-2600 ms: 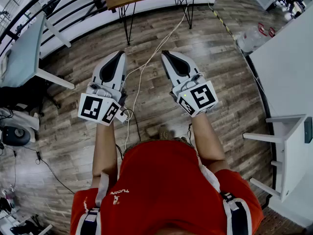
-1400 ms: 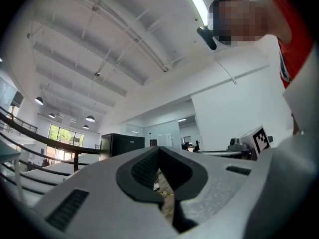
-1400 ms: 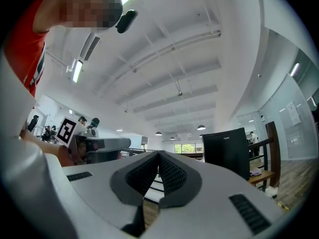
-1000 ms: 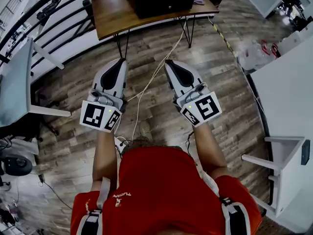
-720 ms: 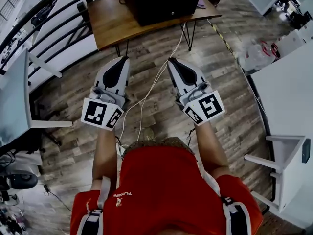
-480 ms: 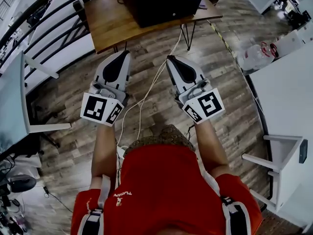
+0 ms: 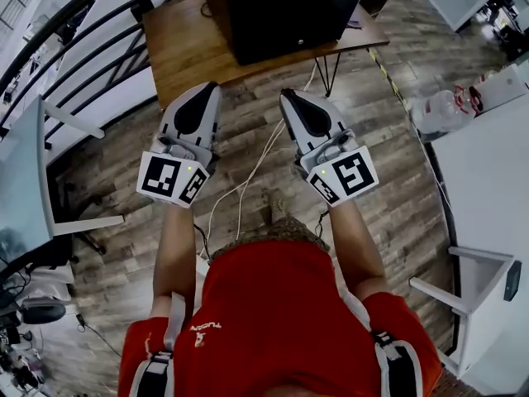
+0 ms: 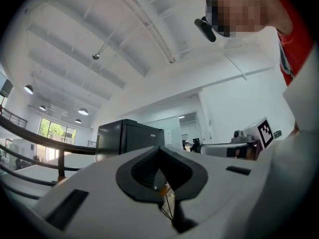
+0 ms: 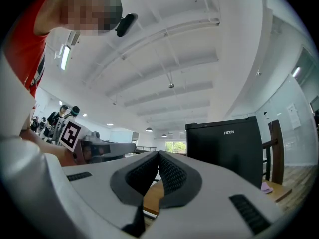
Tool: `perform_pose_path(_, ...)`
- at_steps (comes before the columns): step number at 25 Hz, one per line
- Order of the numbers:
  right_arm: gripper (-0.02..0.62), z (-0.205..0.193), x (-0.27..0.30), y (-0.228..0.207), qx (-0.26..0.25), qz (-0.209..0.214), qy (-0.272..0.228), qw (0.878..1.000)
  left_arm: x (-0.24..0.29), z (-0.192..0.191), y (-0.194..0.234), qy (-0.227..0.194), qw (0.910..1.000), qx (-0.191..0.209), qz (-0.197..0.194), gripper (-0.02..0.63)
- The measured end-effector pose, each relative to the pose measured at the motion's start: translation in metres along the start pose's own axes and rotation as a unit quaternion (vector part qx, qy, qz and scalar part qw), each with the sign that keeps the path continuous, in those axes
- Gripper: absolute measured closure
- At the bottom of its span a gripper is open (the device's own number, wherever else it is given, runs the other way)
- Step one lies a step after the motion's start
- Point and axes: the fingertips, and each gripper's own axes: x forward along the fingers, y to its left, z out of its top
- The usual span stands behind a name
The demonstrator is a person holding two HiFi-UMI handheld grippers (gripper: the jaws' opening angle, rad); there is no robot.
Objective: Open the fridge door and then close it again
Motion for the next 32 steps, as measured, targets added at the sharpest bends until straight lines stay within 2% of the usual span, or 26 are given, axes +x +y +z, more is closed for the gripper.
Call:
perform_pose_path(8, 0.569, -0.006, 0.035, -0.067, 0.003, 0.034, -0.009, 0.999, 0.071, -0.01, 0.031, 0.006, 0.9992, 0.016, 0.036, 0.597)
perform_pose_path(16, 0.57, -0.018, 0.06, -0.097, 0.013, 0.063, -0.005, 0.998, 0.12, -0.016, 0.06, 0.015, 0.9979, 0.026, 0.058, 0.597)
perform_pose_path(32, 0.569, -0.034, 0.103, -0.123, 0.009, 0.039, 0.01, 0.999, 0.182, -0.04, 0.128, 0.032, 0.9979, 0.017, 0.054, 0.584)
